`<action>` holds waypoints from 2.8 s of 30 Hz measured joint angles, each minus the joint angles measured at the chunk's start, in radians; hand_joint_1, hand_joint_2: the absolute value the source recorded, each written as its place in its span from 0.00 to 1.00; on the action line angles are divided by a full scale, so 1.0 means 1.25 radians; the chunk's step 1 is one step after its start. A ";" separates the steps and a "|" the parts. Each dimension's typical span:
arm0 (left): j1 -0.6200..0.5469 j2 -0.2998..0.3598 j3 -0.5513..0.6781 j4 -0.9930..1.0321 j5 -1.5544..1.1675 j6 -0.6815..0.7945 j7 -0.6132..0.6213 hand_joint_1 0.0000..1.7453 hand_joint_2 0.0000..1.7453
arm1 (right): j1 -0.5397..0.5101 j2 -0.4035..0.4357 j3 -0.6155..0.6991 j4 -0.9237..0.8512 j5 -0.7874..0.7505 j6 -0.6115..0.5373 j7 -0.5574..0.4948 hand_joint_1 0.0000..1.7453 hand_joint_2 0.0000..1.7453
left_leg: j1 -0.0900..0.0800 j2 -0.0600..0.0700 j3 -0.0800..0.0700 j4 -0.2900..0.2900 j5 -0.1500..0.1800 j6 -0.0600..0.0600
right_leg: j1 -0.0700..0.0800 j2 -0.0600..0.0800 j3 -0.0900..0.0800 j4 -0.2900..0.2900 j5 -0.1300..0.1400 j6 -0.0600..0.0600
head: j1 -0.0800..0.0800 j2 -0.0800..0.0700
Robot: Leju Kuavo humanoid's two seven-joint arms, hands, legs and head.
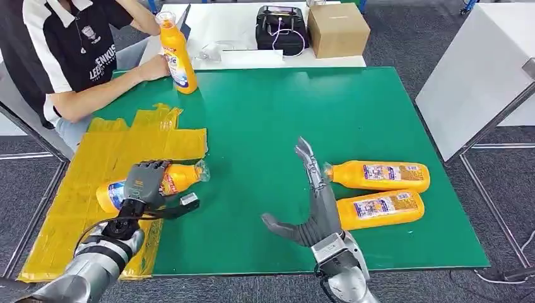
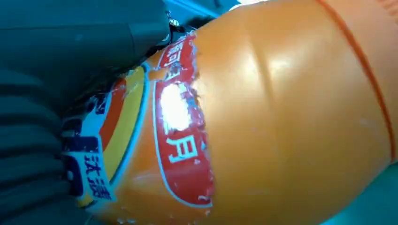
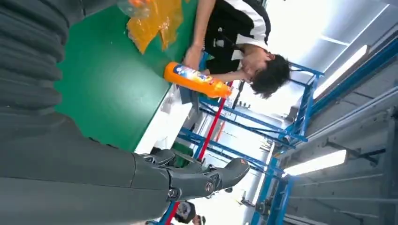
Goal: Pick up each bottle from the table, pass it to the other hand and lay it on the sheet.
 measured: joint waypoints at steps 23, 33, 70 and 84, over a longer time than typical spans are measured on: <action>0.012 -0.053 0.062 0.017 0.017 0.013 -0.058 0.00 1.00 | -0.017 -0.001 0.025 0.015 0.007 0.008 0.010 0.00 1.00 | 0.000 -0.003 0.001 0.000 0.000 0.000 | 0.000 -0.001 0.001 0.000 0.000 0.000 | 0.000 0.000; 0.012 -0.072 0.114 0.017 0.096 0.013 -0.162 0.00 1.00 | -0.020 -0.001 0.025 0.028 0.012 0.008 0.017 0.00 1.00 | 0.000 -0.003 0.001 0.000 0.000 0.000 | 0.000 -0.002 0.001 0.000 0.000 0.000 | 0.000 0.000; 0.071 -0.148 0.157 -0.119 0.162 0.012 -0.290 0.00 1.00 | -0.039 0.007 0.025 0.076 0.035 0.013 0.034 0.00 1.00 | 0.000 -0.003 0.000 0.000 0.000 0.000 | 0.000 -0.002 0.000 0.000 0.000 0.000 | 0.000 0.000; 0.169 -0.205 0.162 -0.440 0.872 -0.379 -0.518 0.00 1.00 | -0.027 0.009 0.008 0.054 0.138 -0.064 0.052 0.00 1.00 | 0.000 -0.003 -0.001 0.000 0.000 0.000 | 0.000 -0.002 0.000 0.000 0.000 0.000 | 0.000 0.000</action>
